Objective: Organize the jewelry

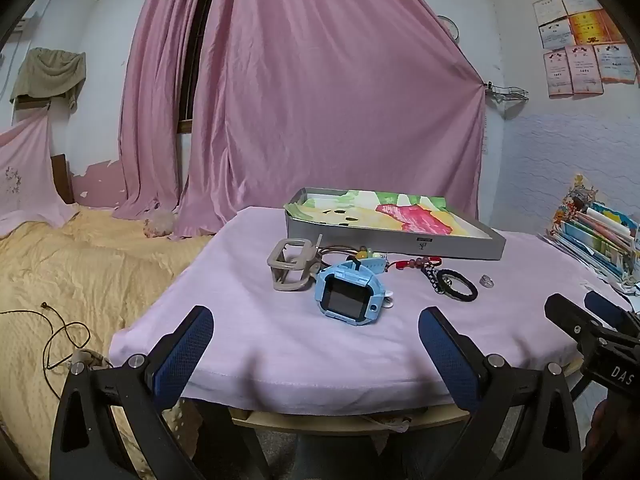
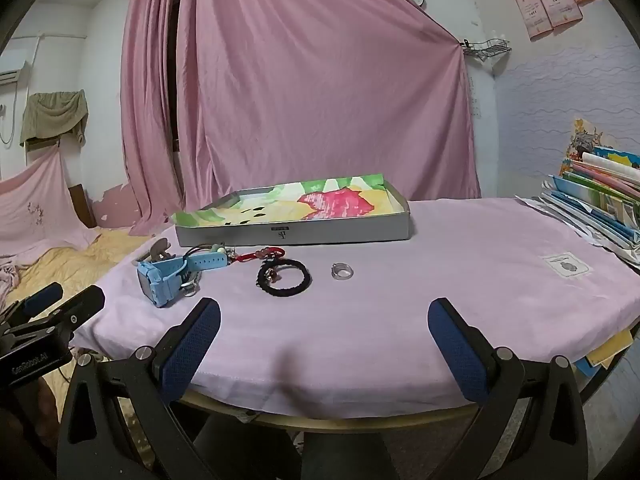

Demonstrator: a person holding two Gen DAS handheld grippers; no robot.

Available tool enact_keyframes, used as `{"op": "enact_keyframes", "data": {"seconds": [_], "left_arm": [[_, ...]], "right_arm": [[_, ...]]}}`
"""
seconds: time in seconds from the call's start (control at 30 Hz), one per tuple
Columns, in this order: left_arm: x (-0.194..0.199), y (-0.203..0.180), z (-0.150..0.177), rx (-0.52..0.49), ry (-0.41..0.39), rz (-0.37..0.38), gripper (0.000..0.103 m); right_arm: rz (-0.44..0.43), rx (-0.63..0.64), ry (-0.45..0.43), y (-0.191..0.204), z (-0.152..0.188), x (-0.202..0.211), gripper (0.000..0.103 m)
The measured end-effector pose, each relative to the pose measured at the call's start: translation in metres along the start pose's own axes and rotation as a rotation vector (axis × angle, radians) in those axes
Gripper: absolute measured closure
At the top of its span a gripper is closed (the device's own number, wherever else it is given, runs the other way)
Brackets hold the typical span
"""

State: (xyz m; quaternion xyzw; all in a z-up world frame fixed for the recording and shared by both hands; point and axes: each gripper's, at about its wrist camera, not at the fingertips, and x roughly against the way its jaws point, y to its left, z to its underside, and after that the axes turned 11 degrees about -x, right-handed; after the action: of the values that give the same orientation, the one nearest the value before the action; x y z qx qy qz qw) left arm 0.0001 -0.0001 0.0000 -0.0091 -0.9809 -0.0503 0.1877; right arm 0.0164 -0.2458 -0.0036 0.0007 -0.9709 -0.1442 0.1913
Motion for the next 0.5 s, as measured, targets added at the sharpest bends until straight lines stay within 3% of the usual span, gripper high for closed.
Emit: {"op": "enact_keyframes", "data": {"seconds": [0.5], "left_arm": [[-0.0026, 0.0006, -0.0007, -0.006, -0.004, -0.004, 0.000]], "right_arm": [[-0.014, -0.018, 0.007, -0.0044, -0.0017, -0.0027, 0.001]]}}
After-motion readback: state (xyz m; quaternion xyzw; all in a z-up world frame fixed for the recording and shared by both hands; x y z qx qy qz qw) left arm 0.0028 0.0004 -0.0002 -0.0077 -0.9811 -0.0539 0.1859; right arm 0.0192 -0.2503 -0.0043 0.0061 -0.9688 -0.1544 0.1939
